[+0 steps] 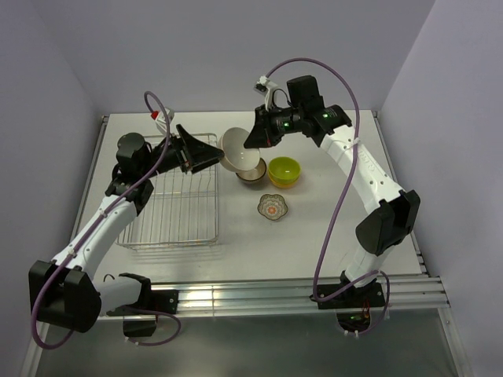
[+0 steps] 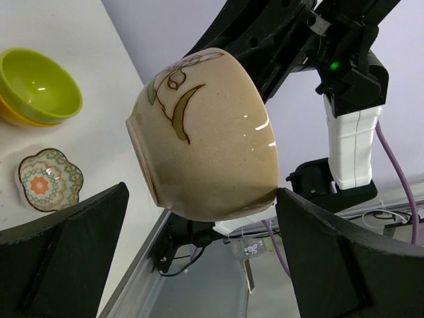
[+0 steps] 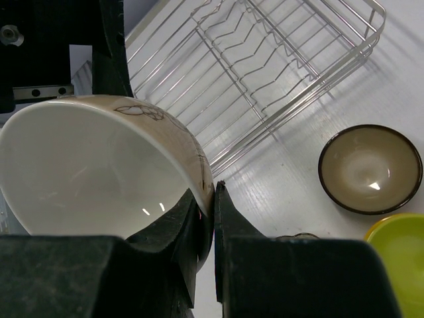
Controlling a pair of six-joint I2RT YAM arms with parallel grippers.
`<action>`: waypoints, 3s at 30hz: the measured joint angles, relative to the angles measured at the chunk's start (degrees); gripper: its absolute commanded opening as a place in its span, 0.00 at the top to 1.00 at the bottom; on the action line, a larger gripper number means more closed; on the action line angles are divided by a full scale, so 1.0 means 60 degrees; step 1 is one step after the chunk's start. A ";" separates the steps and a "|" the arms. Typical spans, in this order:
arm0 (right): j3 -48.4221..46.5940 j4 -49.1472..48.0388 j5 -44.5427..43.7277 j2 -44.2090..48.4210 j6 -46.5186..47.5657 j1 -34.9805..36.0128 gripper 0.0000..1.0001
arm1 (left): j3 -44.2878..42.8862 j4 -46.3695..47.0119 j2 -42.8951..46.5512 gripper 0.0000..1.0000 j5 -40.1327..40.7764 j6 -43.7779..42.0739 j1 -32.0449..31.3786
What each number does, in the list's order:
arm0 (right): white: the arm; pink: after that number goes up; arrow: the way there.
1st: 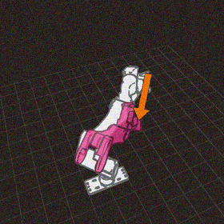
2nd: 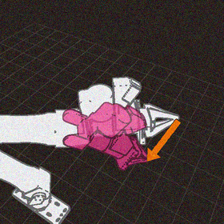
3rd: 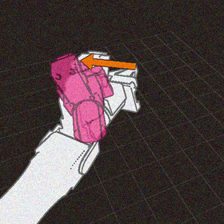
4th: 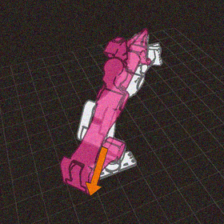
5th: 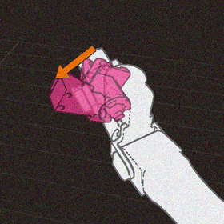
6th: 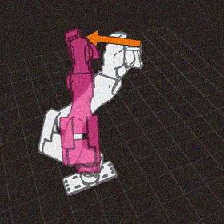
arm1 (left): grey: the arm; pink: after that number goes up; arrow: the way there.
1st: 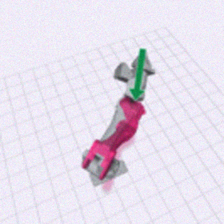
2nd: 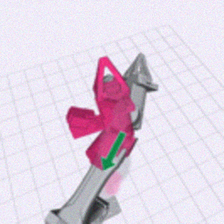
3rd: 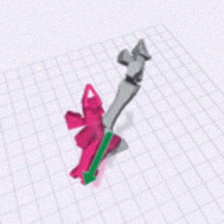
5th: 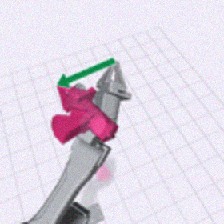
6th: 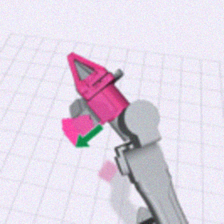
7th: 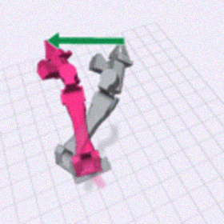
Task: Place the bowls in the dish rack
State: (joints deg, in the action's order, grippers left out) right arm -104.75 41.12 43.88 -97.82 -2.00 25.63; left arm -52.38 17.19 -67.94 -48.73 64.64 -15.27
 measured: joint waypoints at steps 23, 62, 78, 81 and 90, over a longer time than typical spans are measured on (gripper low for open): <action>0.0004 0.0000 -0.0302 -0.0153 0.0025 0.0401 1.00 | 0.0004 0.0178 0.0062 0.00 0.0146 0.0215 -0.0033; 0.0007 0.0022 -0.0506 -0.0295 0.0102 0.0463 0.90 | -0.0029 -0.0623 -0.0087 0.83 0.0175 -0.0047 -0.0193; 0.0000 0.0004 -0.0372 -0.0317 -0.0091 0.0506 0.42 | 0.0288 -0.1009 -0.0087 1.00 0.0270 -0.0076 -0.0011; 0.0000 0.0004 -0.0375 -0.0317 -0.0095 0.0506 0.36 | 0.0364 -0.1071 -0.0087 1.00 0.0317 -0.0076 0.0109; -0.0007 0.0000 -0.0517 -0.0317 -0.0153 0.0510 0.16 | 0.0408 -0.1810 -0.0087 1.00 0.0353 -0.0397 0.0652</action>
State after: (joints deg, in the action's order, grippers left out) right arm -104.79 41.12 40.77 -99.72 -2.92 28.69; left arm -49.93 6.33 -68.47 -46.61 62.26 -11.35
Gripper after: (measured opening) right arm 0.829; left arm 0.759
